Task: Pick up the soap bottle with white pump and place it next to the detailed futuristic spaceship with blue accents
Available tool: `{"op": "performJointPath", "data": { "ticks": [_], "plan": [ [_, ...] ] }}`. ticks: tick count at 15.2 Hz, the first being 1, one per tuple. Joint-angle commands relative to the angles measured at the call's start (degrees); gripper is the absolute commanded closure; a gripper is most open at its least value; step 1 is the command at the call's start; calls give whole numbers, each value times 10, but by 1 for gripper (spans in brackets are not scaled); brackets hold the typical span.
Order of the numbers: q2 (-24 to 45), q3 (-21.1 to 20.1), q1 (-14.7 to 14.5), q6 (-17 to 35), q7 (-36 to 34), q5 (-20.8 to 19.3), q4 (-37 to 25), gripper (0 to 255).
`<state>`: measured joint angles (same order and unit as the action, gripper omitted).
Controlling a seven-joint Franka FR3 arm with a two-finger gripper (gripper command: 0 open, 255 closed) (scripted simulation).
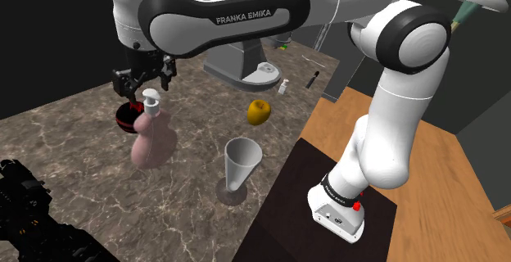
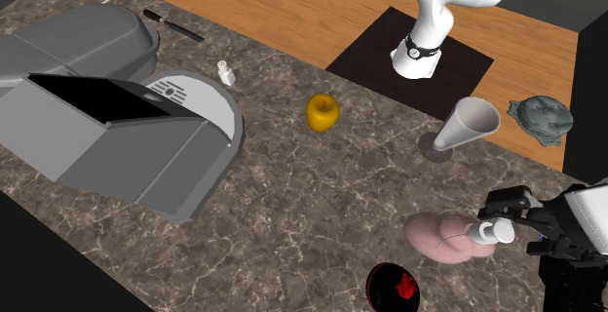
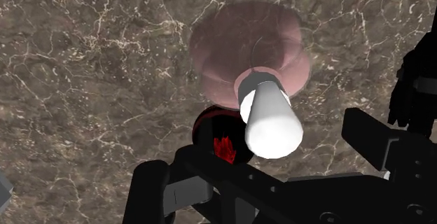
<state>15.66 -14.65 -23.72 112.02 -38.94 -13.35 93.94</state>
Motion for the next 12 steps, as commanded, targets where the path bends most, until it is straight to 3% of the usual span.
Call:
{"op": "performJointPath", "data": {
  "ticks": [1,4,12],
  "plan": [
    [-4,-1,-1,-17,2,2,-13,0],
    [-12,-5,-6,-67,6,7,-55,0],
    [-12,-5,-6,-67,6,7,-55,0]
  ]
}}
